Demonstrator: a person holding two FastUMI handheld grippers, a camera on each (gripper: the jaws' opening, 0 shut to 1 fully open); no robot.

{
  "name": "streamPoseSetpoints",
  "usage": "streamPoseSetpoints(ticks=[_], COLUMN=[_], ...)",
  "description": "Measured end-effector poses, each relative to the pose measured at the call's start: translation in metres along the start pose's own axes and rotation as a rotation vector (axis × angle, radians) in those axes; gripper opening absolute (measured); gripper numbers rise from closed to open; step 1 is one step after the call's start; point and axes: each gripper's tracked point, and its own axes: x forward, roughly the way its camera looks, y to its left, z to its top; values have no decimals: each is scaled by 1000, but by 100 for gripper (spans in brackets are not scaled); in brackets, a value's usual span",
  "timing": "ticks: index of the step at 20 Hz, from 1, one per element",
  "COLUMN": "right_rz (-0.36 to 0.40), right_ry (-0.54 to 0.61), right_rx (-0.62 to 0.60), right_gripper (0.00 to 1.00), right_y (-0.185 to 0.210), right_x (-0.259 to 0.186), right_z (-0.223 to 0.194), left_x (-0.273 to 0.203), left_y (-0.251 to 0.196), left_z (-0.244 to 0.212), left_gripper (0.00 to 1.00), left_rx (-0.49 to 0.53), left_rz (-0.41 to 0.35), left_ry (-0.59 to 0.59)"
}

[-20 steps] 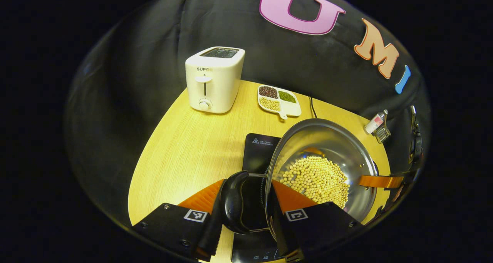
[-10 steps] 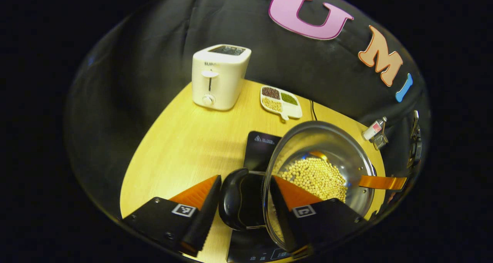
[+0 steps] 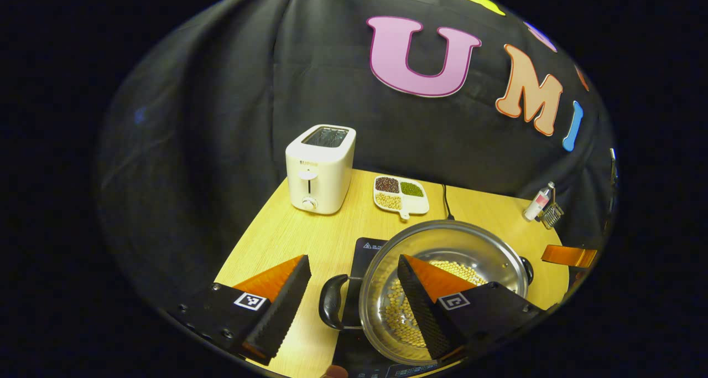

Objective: First push the handle of the pot to place it horizontally, then grasp the pot with both hands and set it on the induction cooktop.

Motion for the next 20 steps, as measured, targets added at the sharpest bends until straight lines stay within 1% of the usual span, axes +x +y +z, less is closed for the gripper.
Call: streamPoseSetpoints(ticks=[1,2,3,5,7,11,12,13,14,15,16,17,18,19,20], right_rz=[-6,-17,-28,-28,-12,35,47,55,67,80,93,106,115,117,116], right_ry=[-34,-57,-81,-129,-169,-280,-308,-333,-357,-379,-394,-407,-419,-427,-438], right_rx=[-11,-29,-46,-68,-86,-150,-161,-169,-176,-176,-178,-181,-187,-198,-211], right_gripper=[99,91,99,100,100,100,92,100,100,100,100,92,100,100,100], right_y=[-4,-9,-14,-19,-21,-27,-29,-32,-36,-40,-45,-52,-60,-70,-80], right_x=[-10,-18,-27,-50,-72,-123,-134,-144,-155,-165,-176,-188,-198,-209,-218], right_z=[9,17,20,35,47,81,91,100,109,118,124,128,131,132,133], left_x=[-8,-16,-24,-45,-65,-113,-126,-139,-153,-166,-179,-192,-203,-213,-222], left_y=[-4,-11,-18,-33,-46,-74,-80,-87,-96,-104,-111,-119,-126,-135,-145], left_z=[6,13,20,32,41,61,65,69,74,80,87,92,97,98,99], left_gripper=[97,96,96,96,96,96,96,96,94,96,93,96,94,96,96], left_rx=[8,21,38,72,89,67,59,50,40,25,13,7,9,15,18], left_rz=[4,3,-1,-7,8,46,61,78,91,106,125,143,162,174,175], left_ry=[-22,-46,-68,-106,-135,-219,-237,-256,-281,-314,-347,-381,-413,-434,-454])
